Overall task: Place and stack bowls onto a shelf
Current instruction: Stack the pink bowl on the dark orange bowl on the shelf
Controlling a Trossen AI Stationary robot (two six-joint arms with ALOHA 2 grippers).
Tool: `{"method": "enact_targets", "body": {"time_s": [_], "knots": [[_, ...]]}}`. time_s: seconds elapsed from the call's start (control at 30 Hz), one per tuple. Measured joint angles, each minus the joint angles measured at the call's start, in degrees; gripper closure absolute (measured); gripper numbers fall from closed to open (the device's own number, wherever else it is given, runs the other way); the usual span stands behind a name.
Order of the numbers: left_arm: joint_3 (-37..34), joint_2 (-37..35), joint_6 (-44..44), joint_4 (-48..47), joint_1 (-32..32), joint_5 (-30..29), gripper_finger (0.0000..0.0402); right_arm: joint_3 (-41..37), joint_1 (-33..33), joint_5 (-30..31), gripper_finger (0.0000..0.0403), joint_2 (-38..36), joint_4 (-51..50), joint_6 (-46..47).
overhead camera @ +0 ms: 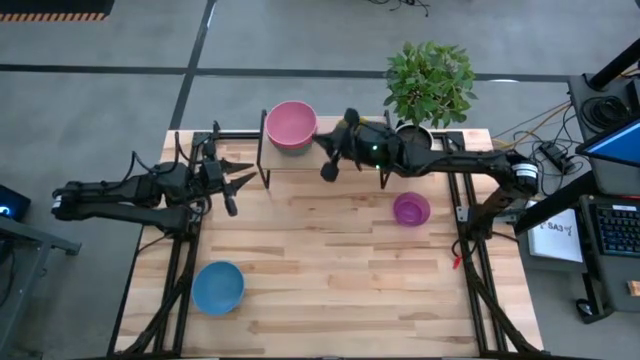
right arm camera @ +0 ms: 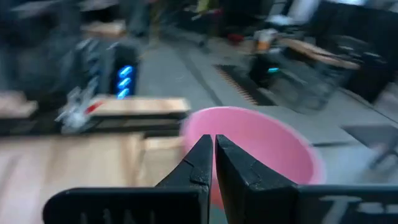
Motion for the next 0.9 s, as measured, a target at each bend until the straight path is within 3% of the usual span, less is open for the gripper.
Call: {"method": "enact_targets", "body": {"time_s": [0.33, 0.6, 0.9], "knots": [[0.00, 2.80, 1.47, 1.61, 0.00, 0.00, 0.0318, 0.23, -7.02, 0.53, 0.0394, 5.78, 5.49, 6.38], [0.00, 2.60, 1.80, 1.61, 0.00, 0.00, 0.0318, 2.57, -7.38, 1.50, 0.0394, 10.35, 5.54, 7.34], [0.00, 2.52, 1.38, 1.44, 0.00, 0.02, 0.0318, 2.64, -7.73, 1.61, 0.0394, 9.72, 5.07, 8.00]]}}
